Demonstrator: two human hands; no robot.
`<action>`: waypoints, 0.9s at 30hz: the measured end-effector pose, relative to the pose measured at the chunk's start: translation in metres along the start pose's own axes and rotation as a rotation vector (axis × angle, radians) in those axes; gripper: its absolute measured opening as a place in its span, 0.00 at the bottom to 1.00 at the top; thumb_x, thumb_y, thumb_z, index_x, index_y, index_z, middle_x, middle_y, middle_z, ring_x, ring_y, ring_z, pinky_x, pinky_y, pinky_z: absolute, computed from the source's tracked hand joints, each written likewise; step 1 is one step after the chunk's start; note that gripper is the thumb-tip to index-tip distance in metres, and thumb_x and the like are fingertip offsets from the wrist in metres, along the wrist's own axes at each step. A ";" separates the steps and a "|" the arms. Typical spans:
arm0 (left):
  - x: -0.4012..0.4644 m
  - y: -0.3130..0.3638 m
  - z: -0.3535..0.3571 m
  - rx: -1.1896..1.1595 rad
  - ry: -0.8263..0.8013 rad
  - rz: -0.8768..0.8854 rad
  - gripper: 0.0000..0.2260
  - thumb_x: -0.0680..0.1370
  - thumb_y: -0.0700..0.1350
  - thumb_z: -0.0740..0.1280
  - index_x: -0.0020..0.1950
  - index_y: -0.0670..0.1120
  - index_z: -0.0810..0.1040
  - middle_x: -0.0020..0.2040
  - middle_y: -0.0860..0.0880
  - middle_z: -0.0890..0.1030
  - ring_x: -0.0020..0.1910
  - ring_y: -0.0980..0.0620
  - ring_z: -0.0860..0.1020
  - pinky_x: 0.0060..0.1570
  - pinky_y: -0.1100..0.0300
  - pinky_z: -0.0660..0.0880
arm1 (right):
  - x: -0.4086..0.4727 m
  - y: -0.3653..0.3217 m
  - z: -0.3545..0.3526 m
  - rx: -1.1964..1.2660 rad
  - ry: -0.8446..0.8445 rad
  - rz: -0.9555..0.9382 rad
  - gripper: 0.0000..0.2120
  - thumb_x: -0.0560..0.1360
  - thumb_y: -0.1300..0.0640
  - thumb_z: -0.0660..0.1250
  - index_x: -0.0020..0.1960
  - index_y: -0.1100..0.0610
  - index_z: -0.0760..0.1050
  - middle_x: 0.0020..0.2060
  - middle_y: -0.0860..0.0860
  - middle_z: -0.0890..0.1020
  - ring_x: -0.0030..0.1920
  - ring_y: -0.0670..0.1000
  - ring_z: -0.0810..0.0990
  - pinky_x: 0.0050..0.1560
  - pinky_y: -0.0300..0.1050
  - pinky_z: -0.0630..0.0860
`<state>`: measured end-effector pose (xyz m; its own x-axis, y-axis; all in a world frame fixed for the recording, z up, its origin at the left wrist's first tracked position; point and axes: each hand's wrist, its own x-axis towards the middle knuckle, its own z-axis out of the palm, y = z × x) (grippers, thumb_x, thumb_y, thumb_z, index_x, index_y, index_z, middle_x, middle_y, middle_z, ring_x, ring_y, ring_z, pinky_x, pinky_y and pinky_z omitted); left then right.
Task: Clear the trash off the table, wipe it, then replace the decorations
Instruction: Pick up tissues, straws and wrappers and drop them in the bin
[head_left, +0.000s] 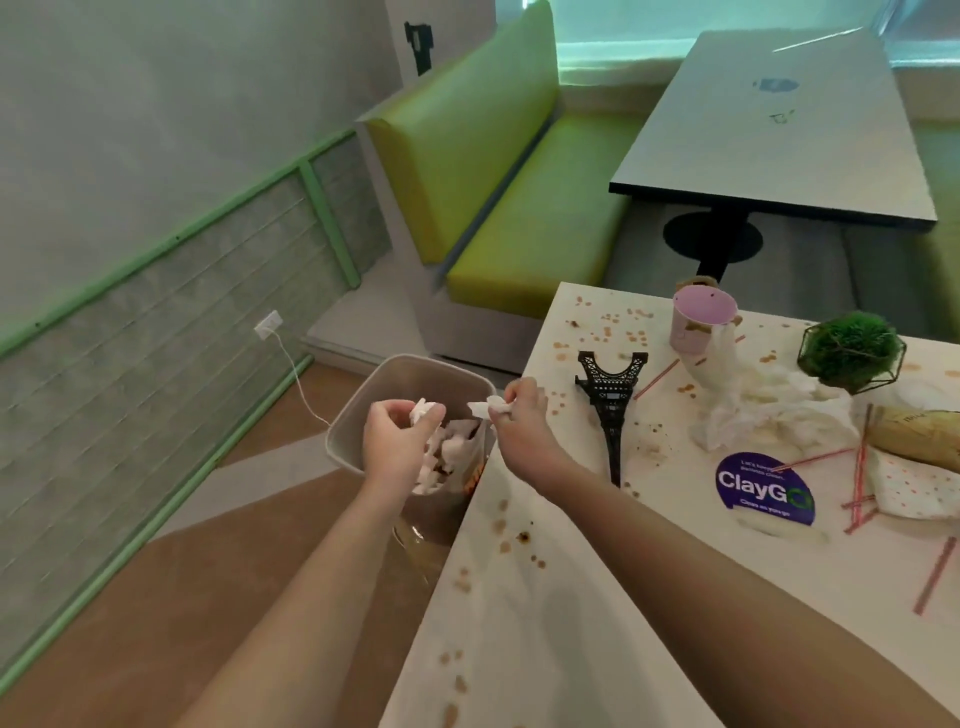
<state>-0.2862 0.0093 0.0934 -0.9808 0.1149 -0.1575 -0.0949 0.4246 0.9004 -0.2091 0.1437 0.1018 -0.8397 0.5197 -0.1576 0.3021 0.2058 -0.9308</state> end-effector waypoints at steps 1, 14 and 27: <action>0.007 -0.001 -0.009 0.005 0.017 0.010 0.14 0.72 0.51 0.75 0.51 0.49 0.75 0.50 0.50 0.79 0.51 0.48 0.79 0.52 0.52 0.78 | 0.008 -0.007 0.010 -0.024 -0.010 -0.006 0.04 0.82 0.61 0.54 0.53 0.53 0.62 0.54 0.51 0.63 0.47 0.45 0.65 0.48 0.37 0.66; 0.062 -0.018 -0.027 0.438 -0.239 -0.029 0.23 0.76 0.50 0.70 0.70 0.49 0.71 0.66 0.48 0.74 0.60 0.50 0.76 0.49 0.59 0.70 | 0.052 -0.019 0.067 -0.329 -0.333 0.120 0.30 0.80 0.66 0.58 0.79 0.54 0.54 0.75 0.58 0.62 0.70 0.57 0.69 0.64 0.46 0.71; -0.011 0.040 0.091 0.170 -0.451 0.216 0.06 0.81 0.51 0.64 0.54 0.51 0.77 0.49 0.54 0.80 0.47 0.56 0.78 0.41 0.62 0.71 | -0.002 0.042 -0.091 0.031 0.140 0.175 0.09 0.77 0.62 0.64 0.54 0.52 0.79 0.46 0.51 0.82 0.42 0.49 0.79 0.45 0.44 0.77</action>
<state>-0.2633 0.1071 0.0941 -0.8005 0.5753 -0.1679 0.1673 0.4835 0.8592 -0.1540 0.2266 0.0929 -0.7040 0.6561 -0.2720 0.4219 0.0782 -0.9033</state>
